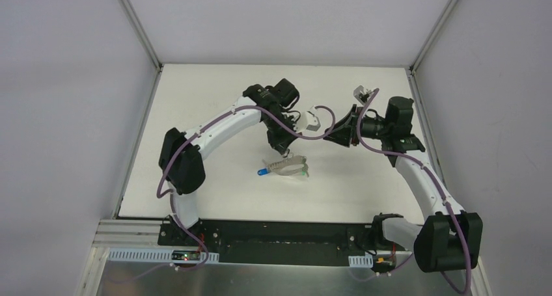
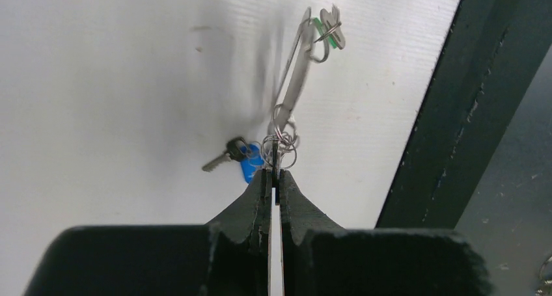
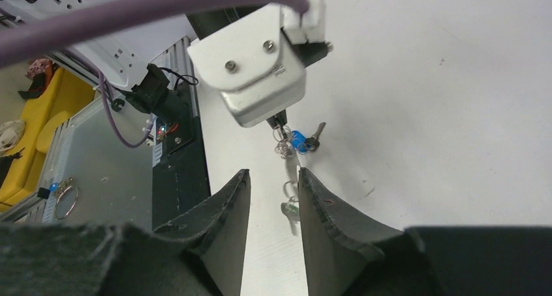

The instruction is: Put the keys on the keyring

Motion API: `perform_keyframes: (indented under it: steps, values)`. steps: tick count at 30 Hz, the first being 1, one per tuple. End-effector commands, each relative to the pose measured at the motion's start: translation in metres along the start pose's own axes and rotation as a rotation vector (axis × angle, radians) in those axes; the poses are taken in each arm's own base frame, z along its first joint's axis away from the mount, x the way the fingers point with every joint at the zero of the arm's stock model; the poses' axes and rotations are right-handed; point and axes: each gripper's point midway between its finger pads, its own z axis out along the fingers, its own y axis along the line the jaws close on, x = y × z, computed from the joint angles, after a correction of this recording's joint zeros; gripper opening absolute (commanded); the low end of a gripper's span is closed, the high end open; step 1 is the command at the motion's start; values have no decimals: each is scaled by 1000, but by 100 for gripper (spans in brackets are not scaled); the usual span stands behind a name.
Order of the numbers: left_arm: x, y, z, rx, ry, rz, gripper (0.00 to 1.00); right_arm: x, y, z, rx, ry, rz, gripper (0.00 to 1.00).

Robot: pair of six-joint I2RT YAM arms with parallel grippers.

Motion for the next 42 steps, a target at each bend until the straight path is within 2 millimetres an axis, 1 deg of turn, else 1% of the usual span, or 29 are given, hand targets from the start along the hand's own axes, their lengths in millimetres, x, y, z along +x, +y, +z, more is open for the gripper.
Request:
perform_keyframes:
  steps: [1,4,6,9,11,13,16,21,24,27,29,32,39,42]
  values:
    - [-25,20,-23,-49,1,25,0,-19,3,-12,27,-34,-71,35]
    - [-42,38,-28,-90,-14,12,0,-21,0,-16,45,-44,-63,35]
    - [-49,49,-33,-127,-30,-3,0,-22,-2,-19,56,-49,-60,34]
    - [-48,64,-36,-184,-30,-18,0,-23,-6,-22,70,-55,-54,34]
    - [-42,65,-34,-190,-12,-30,0,-23,-7,-24,76,-58,-49,34]
    - [-32,59,-25,-161,9,-48,0,-23,-8,-25,79,-60,-47,34]
    - [-11,44,-2,-99,68,-86,0,-23,-9,-27,84,-63,-45,34]
    - [15,4,37,64,159,-190,0,-21,-10,-29,91,-68,-50,34]
    - [22,-19,51,144,191,-241,0,-20,-9,-29,91,-69,-51,34]
    - [26,-32,62,184,204,-286,0,-19,-8,-29,88,-70,-55,34]
    - [32,-37,69,194,232,-302,0,-18,-7,-29,88,-71,-57,34]
    - [46,-37,75,192,282,-312,0,-19,-10,-33,102,-79,-56,34]
    - [80,-49,72,230,401,-314,0,-16,-11,-34,104,-78,-54,34]
    - [95,-53,76,243,438,-327,0,-18,-10,-34,104,-80,-59,34]
